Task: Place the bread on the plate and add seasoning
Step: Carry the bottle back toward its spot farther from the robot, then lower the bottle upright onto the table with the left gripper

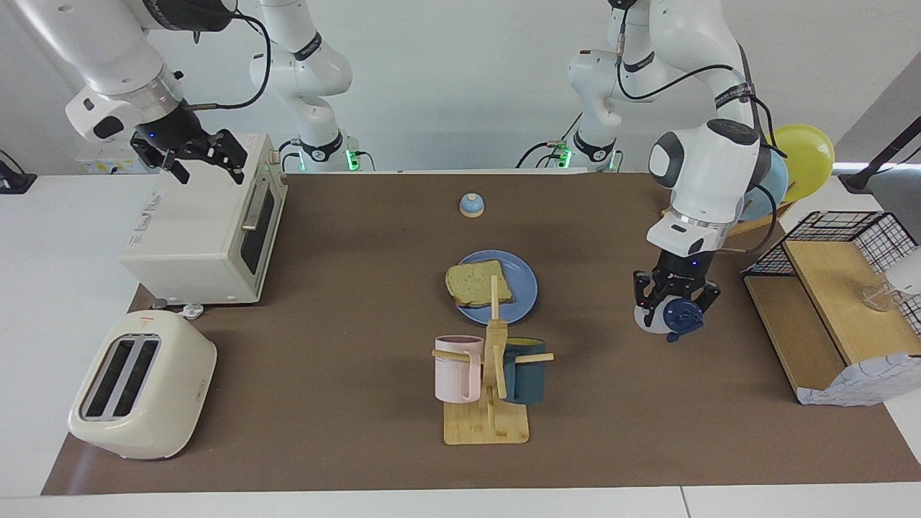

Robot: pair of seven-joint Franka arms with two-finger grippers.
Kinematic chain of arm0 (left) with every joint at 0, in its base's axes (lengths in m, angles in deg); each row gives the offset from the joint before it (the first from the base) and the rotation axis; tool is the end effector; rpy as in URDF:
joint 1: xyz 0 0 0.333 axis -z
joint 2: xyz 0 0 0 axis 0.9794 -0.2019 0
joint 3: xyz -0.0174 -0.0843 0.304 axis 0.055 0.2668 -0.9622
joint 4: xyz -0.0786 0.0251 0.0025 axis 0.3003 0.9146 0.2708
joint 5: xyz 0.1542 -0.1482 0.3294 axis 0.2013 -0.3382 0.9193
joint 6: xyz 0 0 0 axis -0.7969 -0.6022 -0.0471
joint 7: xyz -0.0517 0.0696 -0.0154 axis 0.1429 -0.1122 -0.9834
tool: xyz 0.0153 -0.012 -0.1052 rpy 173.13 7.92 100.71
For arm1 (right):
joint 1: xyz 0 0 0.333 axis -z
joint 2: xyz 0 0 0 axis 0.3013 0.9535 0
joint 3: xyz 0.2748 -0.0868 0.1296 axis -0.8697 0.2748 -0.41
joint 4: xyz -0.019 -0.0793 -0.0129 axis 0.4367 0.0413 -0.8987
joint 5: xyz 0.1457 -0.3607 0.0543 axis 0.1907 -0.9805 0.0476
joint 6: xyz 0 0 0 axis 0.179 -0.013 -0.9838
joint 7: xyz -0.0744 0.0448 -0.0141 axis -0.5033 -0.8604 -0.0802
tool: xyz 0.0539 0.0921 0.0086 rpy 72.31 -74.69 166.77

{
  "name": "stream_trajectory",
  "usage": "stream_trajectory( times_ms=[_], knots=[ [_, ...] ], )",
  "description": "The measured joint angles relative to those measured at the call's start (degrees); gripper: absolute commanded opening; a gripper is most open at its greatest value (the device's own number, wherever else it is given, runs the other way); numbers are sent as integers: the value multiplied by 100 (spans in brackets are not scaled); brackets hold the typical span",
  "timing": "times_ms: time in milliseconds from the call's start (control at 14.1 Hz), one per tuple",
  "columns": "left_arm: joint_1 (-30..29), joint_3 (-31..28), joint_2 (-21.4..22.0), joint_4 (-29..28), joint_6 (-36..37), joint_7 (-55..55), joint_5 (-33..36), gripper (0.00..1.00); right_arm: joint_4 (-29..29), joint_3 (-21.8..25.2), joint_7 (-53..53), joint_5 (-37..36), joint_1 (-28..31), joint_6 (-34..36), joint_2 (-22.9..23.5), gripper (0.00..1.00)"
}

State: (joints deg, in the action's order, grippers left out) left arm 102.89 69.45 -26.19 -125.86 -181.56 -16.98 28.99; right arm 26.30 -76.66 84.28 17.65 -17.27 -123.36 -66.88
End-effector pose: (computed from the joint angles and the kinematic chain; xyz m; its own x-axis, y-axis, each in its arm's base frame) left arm 0.6260 -0.1188 0.4530 0.8540 -0.2183 0.4724 -0.2470 -0.9690 -0.0012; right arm 0.5316 -0.0317 0.6286 0.9908 -0.0670 -0.1176 -0.0711 -0.9970 -0.0307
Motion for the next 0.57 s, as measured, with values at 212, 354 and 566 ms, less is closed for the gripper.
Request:
stream_trajectory(
  times_ms=[212,354,566],
  knots=[
    [59,60,-133,-143,-957,-656,-9,0,0,0,0,0,0,0,0,100],
    [154,84,-330,-176,-1521,-996,-9,0,0,0,0,0,0,0,0,100],
    [211,90,-748,-189,-2375,-1165,-10,0,0,0,0,0,0,0,0,100]
  ],
)
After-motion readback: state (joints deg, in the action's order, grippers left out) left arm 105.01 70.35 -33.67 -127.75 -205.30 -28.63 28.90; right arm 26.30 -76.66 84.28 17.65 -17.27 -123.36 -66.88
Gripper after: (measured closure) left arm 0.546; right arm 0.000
